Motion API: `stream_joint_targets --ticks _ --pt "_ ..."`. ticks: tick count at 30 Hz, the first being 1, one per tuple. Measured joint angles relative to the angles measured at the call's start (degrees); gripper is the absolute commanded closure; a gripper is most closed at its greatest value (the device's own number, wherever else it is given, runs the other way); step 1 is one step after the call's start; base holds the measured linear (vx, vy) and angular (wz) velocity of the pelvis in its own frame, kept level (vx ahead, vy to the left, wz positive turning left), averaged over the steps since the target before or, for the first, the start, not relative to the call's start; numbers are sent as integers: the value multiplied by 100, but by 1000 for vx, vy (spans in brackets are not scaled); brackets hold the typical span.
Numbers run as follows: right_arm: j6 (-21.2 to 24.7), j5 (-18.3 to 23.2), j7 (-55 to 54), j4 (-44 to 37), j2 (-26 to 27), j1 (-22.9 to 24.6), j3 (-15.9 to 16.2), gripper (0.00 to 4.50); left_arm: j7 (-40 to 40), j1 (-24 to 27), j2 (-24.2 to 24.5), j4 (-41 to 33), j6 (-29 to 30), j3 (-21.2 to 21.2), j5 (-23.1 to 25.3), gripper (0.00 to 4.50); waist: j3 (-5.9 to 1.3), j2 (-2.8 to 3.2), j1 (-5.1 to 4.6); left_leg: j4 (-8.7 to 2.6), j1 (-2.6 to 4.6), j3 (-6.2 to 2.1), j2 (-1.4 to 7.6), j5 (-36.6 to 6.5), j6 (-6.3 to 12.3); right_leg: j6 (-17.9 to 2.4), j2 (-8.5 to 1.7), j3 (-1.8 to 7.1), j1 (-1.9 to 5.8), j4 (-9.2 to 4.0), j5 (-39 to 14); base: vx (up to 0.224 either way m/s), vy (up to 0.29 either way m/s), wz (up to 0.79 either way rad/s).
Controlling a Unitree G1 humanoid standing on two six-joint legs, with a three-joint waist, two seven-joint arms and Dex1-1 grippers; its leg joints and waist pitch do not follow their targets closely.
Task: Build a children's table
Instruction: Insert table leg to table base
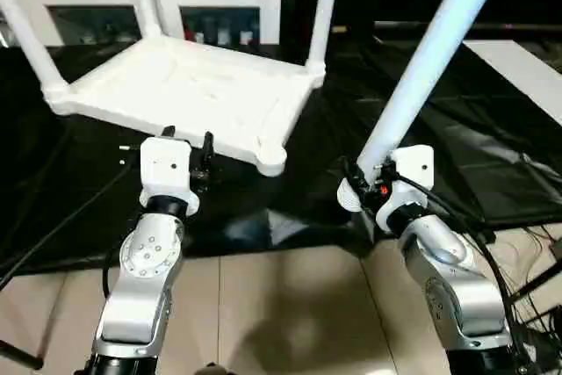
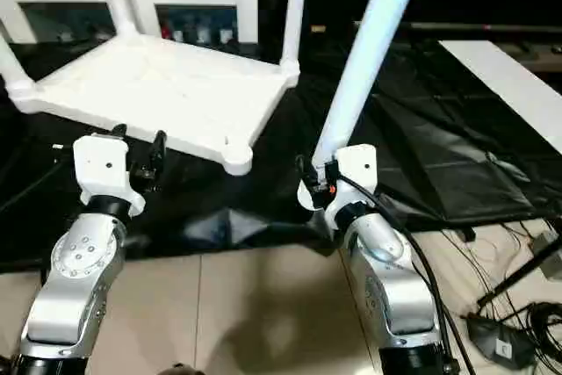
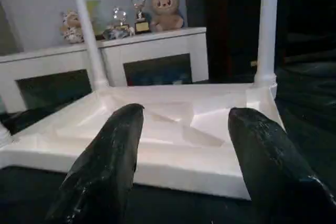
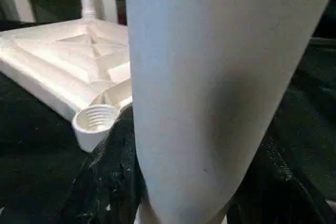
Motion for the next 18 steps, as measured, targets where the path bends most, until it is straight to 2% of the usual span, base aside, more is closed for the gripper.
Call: stream_joint_targets --ticks 1,3,4,5,8,10,11,12,13,14,15,16,17,18 --pt "-5 -4 4 0 -2 3 23 265 -8 -1 15 0 1 8 0 153 11 1 -40 -3 57 10 -4 0 0 -22 -8 14 63 30 -37 58 56 -18" --pt "-17 -8 8 0 -5 10 34 265 -22 0 17 0 0 6 2 153 29 -64 -85 3 163 47 -32 -6 3 -19 -13 97 59 77 -60 74 8 -14" --pt "-21 -17 8 0 -23 17 33 265 -36 0 0 -4 -6 -11 2 153 22 -89 -78 10 185 80 -29 -83 4 -14 -22 113 76 64 -62 92 -7 -12" --pt "-28 -29 10 0 -41 18 31 265 -60 -1 -27 -4 -9 -46 1 153 16 -89 -39 16 152 115 -23 -121 19 -12 -24 121 108 48 -64 143 -12 -9" --pt "-85 -82 11 0 -78 79 -17 265 -97 -1 -70 -3 -21 -154 2 153 -4 -61 41 24 124 131 -9 -142 58 17 -1 114 147 -47 -66 157 2 -4" --pt "-103 -154 11 1 -93 68 34 265 -103 -2 -41 -4 -17 -123 2 153 -57 -43 29 -2 156 105 -25 -166 112 3 10 133 156 -121 -61 196 27 6" --pt "-106 -193 23 2 -71 30 110 265 -103 4 -24 -1 -14 -87 3 153 -68 -53 -20 -4 177 68 -76 -214 137 -71 6 131 112 -59 -120 250 18 9" --pt "-108 -208 58 3 -49 -25 209 265 -102 9 11 2 -7 -21 3 153 -84 -81 -71 0 206 43 -125 -273 167 -181 -23 168 9 197 -187 230 -53 6" --pt "-118 -217 109 1 -49 -48 280 265 -98 -1 51 3 -1 58 5 153 -104 -123 -161 18 226 -251 -289 -358 269 -97 -30 199 -180 537 -225 230 -53 6" --pt "-125 -247 122 0 -76 -34 289 265 -99 -12 44 1 0 65 5 153 -134 -199 -225 34 230 -408 -446 -435 400 -72 -30 302 -196 380 -235 180 -103 24" --pt "-160 -274 121 -5 -178 3 259 265 -99 -57 -15 35 11 52 6 153 -152 -278 -266 274 115 -472 -586 -540 731 77 -21 392 -75 325 -325 207 -6 80" --pt "-183 -323 105 37 -335 118 123 265 -118 -121 -186 30 18 -180 1 153 -158 -213 -198 768 -137 -378 -625 -596 1409 101 -2 415 131 236 -415 207 -6 80" --pt "-181 -334 83 104 -357 128 44 265 -121 -89 -203 15 13 -265 2 153 -151 -242 -138 995 -322 -291 -627 -587 1428 115 -14 341 264 80 -420 221 29 80" --pt "-200 -330 57 99 -302 120 -4 265 -120 -91 -171 14 9 -251 3 153 -162 -193 -59 953 -467 -201 -626 -553 1372 111 -19 203 401 -83 -411 215 -23 41"
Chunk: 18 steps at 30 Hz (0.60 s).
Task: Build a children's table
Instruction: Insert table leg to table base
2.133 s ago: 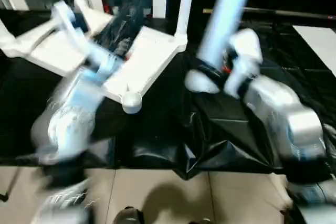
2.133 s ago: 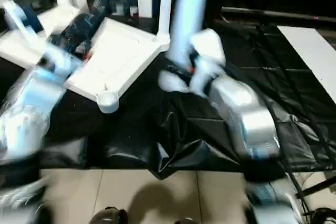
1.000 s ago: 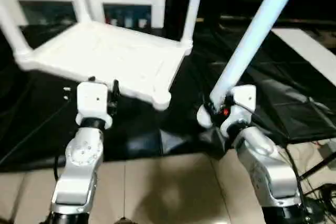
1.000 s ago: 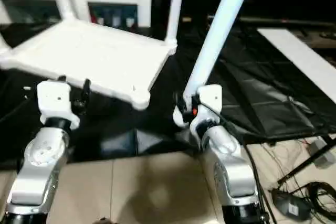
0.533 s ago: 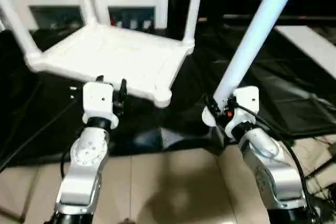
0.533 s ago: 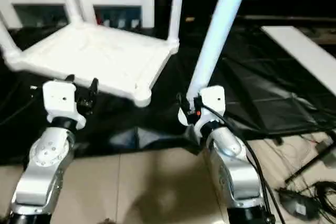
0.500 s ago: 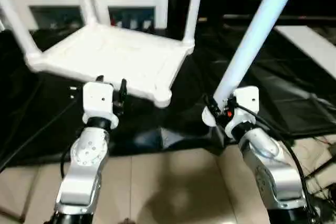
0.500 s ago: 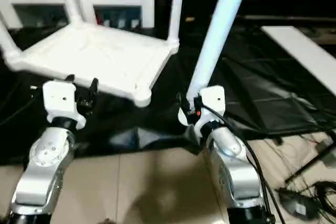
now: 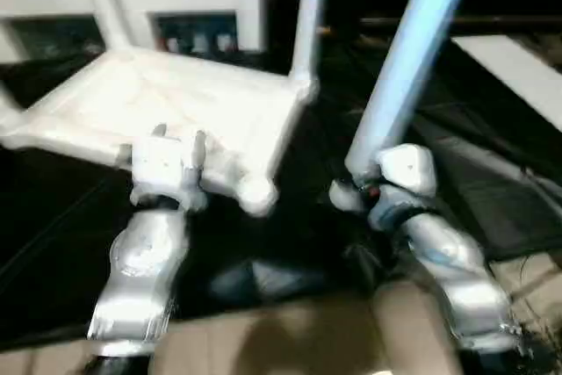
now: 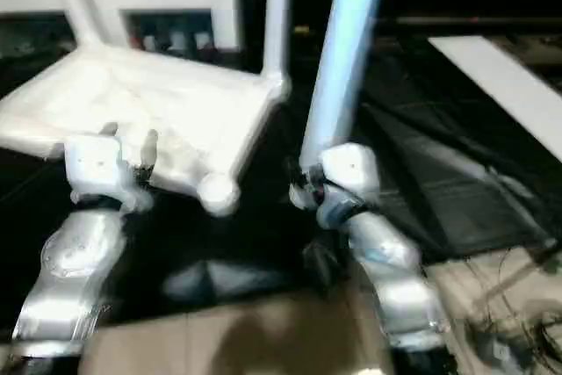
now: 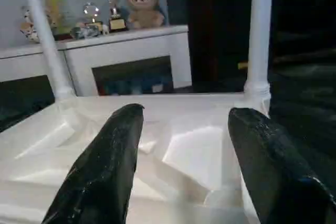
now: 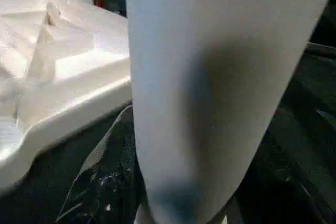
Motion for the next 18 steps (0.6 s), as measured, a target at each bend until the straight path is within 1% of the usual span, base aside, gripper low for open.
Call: stream_joint_targets --ticks 1,2,3,4,5,6,7,8,9,10,11,12,13,14,15,16,17,18 --pt "-6 59 -29 -8 147 -52 -29 265 3 -3 60 -20 -16 82 1 153 -34 126 90 -477 -14 54 54 99 -163 23 92 -95 169 -121 -32 215 -23 41" --pt "-8 115 -47 -32 228 -125 -63 265 7 -17 82 -28 -30 142 2 153 -59 311 147 -777 61 -5 209 380 -414 12 245 -178 243 -112 -118 260 9 11" --pt "3 145 -46 -17 386 -214 -5 265 9 37 128 -33 -43 224 2 153 -27 335 178 -666 111 -75 252 410 -884 74 256 -228 213 158 -256 280 13 -7" --pt "-3 206 -31 -68 481 -265 130 265 17 64 211 30 -26 357 4 153 -44 246 128 -549 136 -113 171 263 -853 123 210 -137 -110 832 -315 280 13 -7" --pt "-4 226 5 -90 448 -247 166 265 16 81 199 41 -10 367 4 153 -50 244 122 -527 180 -115 158 197 -826 119 222 -38 -392 1157 -318 236 15 0" --pt "-3 237 37 -87 373 -232 164 265 14 83 170 39 -8 348 3 153 -49 245 101 -531 244 -114 143 146 -835 144 222 -7 -668 1255 -304 190 37 4" --pt "-2 236 63 -86 286 -207 153 265 10 83 149 35 -8 328 3 153 -40 199 45 -556 366 -70 96 79 -850 247 205 80 -1014 1261 -225 190 37 4" --pt "-4 237 72 -89 264 -189 140 265 9 79 137 30 -8 326 3 153 -20 127 5 -579 477 -13 47 20 -855 265 186 125 -1208 1172 -126 180 -2 1" --pt "-6 239 78 -92 257 -174 134 265 9 68 124 11 -8 323 1 153 23 4 -5 -623 609 88 -25 -40 -885 189 113 194 -1291 910 29 143 -89 -3" --pt "-6 244 83 -99 243 -139 133 265 7 62 91 -2 -4 321 -5 153 88 -128 -8 -658 754 217 -105 -113 -951 -38 86 284 -1285 510 412 143 -89 -3" --pt "-11 252 91 -105 218 -86 95 265 -2 62 33 -8 23 311 -24 153 82 -266 -1 -626 852 320 -101 -191 -913 -208 93 442 -1190 439 799 185 -159 10" --pt "-7 252 96 -100 190 -63 38 265 -20 62 -45 -6 76 198 -44 153 115 -227 23 -469 876 301 -77 -294 -739 -261 167 511 -1110 451 786 212 -128 21" --pt "2 268 136 -93 166 -58 -23 265 -138 114 -29 -20 117 72 -115 153 120 -187 79 -341 851 181 -83 -329 -676 -282 235 546 -1030 422 736 212 -128 21" --pt "4 336 206 -102 184 -60 -83 265 -317 163 18 -30 114 71 -286 153 113 -174 92 -273 773 94 -98 -281 -758 -293 270 560 -982 383 715 164 -66 13" --pt "5 375 251 -112 190 -65 -119 265 -437 184 44 -43 106 83 -404 153 101 -151 108 -311 683 -2 -80 -162 -874 -332 319 588 -955 366 722 137 -22 18" --pt "5 402 326 -138 179 -85 -139 265 -535 197 54 -98 94 121 -528 153 102 -91 148 -502 533 -76 34 123 -1062 -295 393 566 -952 406 722 137 -22 18" --pt "8 436 351 -150 174 -103 -139 265 -576 205 74 -137 78 147 -575 153 115 -47 181 -597 415 -105 127 213 -1267 -278 456 540 -962 437 698 9 -6 18" --pt "10 489 396 -154 182 -112 -121 265 -649 255 125 -158 70 215 -637 153 115 -27 187 -554 347 -76 232 244 -1288 -279 485 521 -979 446 698 0 0 0"
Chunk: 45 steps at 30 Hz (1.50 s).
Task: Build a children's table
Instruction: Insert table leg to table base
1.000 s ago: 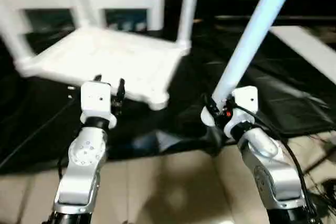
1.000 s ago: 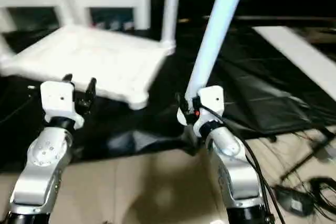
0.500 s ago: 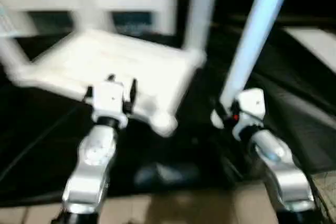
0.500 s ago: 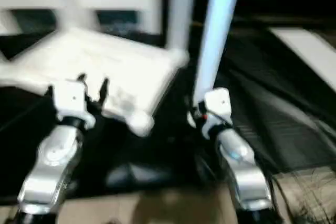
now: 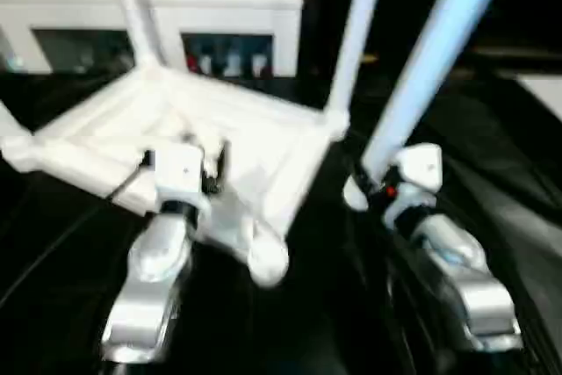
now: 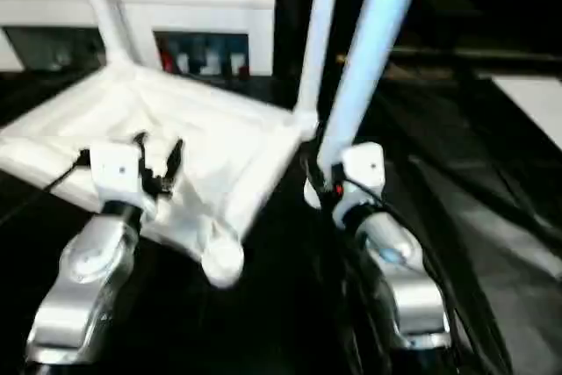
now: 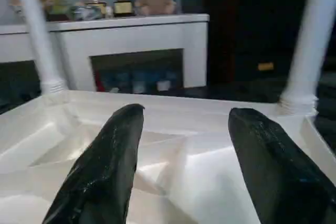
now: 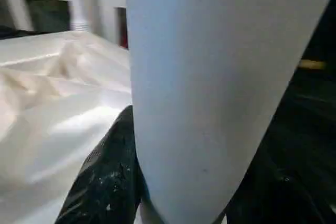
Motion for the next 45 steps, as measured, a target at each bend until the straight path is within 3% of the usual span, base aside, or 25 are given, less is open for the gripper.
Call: stream_joint_targets --ticks 2,4,7,10,12,18,21,25,30,34,45 --pt "5 102 183 -64 -12 -1 162 265 -296 163 227 -2 1 67 -133 153 5 12 17 29 -85 40 44 -1 12 -6 -4 -18 -40 -46 -5 0 0 0" --pt "31 226 300 -111 -99 1 158 265 -568 257 345 -2 7 103 -265 118 16 15 20 -17 -100 149 71 29 32 -28 -60 -43 -39 -83 -19 0 0 0" --pt "76 311 455 -132 -231 -5 73 265 -1000 255 498 -27 47 25 -456 98 54 12 -9 -133 -32 332 91 71 55 -21 -166 -57 -5 -96 -25 -37 7 10" --pt "76 316 643 -132 -351 -45 35 265 -1434 152 705 -48 105 -5 -687 73 120 23 -41 -154 30 442 142 71 55 19 -190 -56 40 -100 -48 -63 1 7" --pt "76 344 745 -129 -364 -92 20 265 -1694 62 861 -33 126 -29 -785 70 133 16 -49 -158 30 443 145 72 55 19 -190 -61 37 -100 -48 -26 -2 0" --pt "124 754 1701 -123 -950 -325 35 265 -4510 -465 2400 152 231 -748 -1273 25 156 5 -37 -205 39 444 175 139 34 9 -190 -107 29 -97 -26 0 0 0" --pt "134 772 2247 -123 -1336 -323 167 265 -5394 -870 2863 602 196 -898 -1197 8 170 28 -34 -235 32 447 186 163 18 -27 -189 -127 19 -101 -5 0 0 0" --pt "138 761 2802 -148 -1695 -327 391 265 -6017 -1533 3223 1323 -417 -1198 -655 8 185 60 -17 -281 18 447 194 215 50 -40 -183 -143 9 -130 -13 0 0 0" --pt "260 765 2963 -345 -1800 -293 512 265 -6485 -1991 3261 2158 -943 -1532 -353 8 212 105 -35 -296 1 449 196 214 55 -44 -183 -148 2 -160 -13 0 0 0" --pt "319 815 3065 -548 -1870 -249 539 265 -6929 -2172 3261 2473 -1127 -1716 -348 45 232 138 -33 -305 1 454 197 213 55 -46 -183 -147 0 -163 -12 0 0 0" --pt "321 776 3303 -615 -2054 -170 659 265 -7378 -2862 3189 3679 -2021 -1922 33 122 241 140 -29 -315 6 495 222 216 42 -51 -184 -148 0 -168 -10 0 0 0"
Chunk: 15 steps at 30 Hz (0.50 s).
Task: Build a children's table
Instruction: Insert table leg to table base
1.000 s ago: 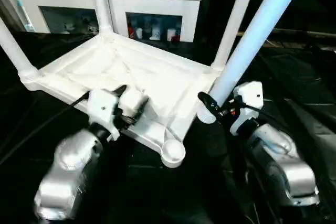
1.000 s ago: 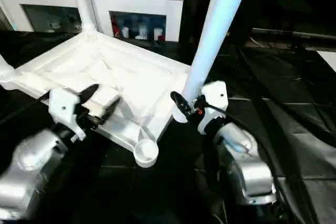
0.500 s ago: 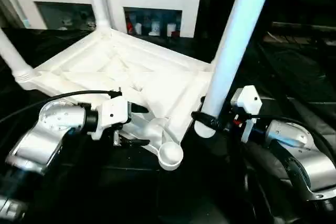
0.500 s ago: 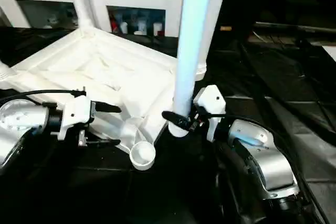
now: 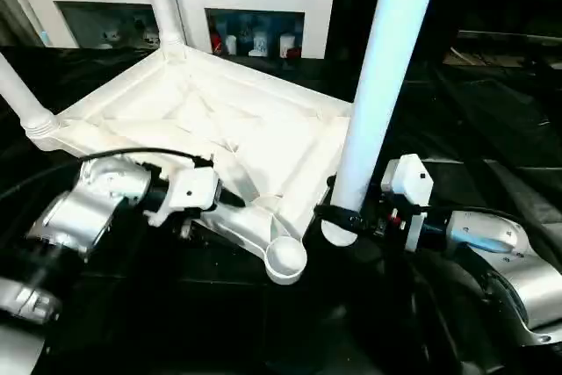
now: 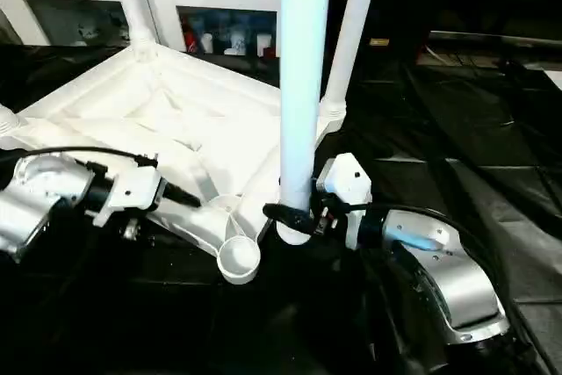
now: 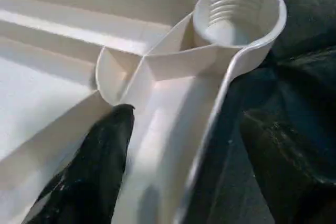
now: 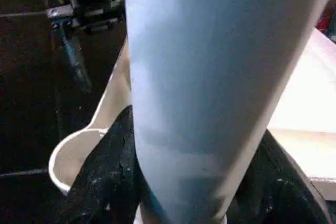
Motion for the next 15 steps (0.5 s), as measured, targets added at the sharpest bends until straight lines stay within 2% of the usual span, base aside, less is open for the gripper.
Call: stream_joint_targets --ticks 3,6,9,13,15 --pt "-1 -64 23 3 -26 0 94 265 -73 -80 -4 125 -98 -64 92 157 4 -6 -2 -7 -3 3 2 2 1 0 0 0 -7 0 0 0 0 0" --pt "-2 -86 93 13 -27 -24 156 265 -222 -229 -23 260 -265 -141 163 165 7 -11 3 -10 -8 7 4 5 5 0 0 0 -13 0 0 0 0 0" --pt "-9 -91 144 15 -27 -74 204 265 -368 -346 -49 377 -445 -241 244 203 7 -12 6 -9 -22 11 5 10 13 0 -1 0 -24 0 0 0 0 0" --pt "-42 -117 156 33 -30 -113 229 265 -478 -467 -121 624 -685 -348 391 220 7 -11 14 -9 -48 16 8 13 14 -2 -1 0 -53 2 1 0 0 0" --pt "-63 -138 157 49 -30 -113 255 265 -532 -549 -155 742 -759 -420 461 244 7 -11 15 -9 -52 17 9 13 14 -2 -1 -1 -59 2 1 0 0 0"
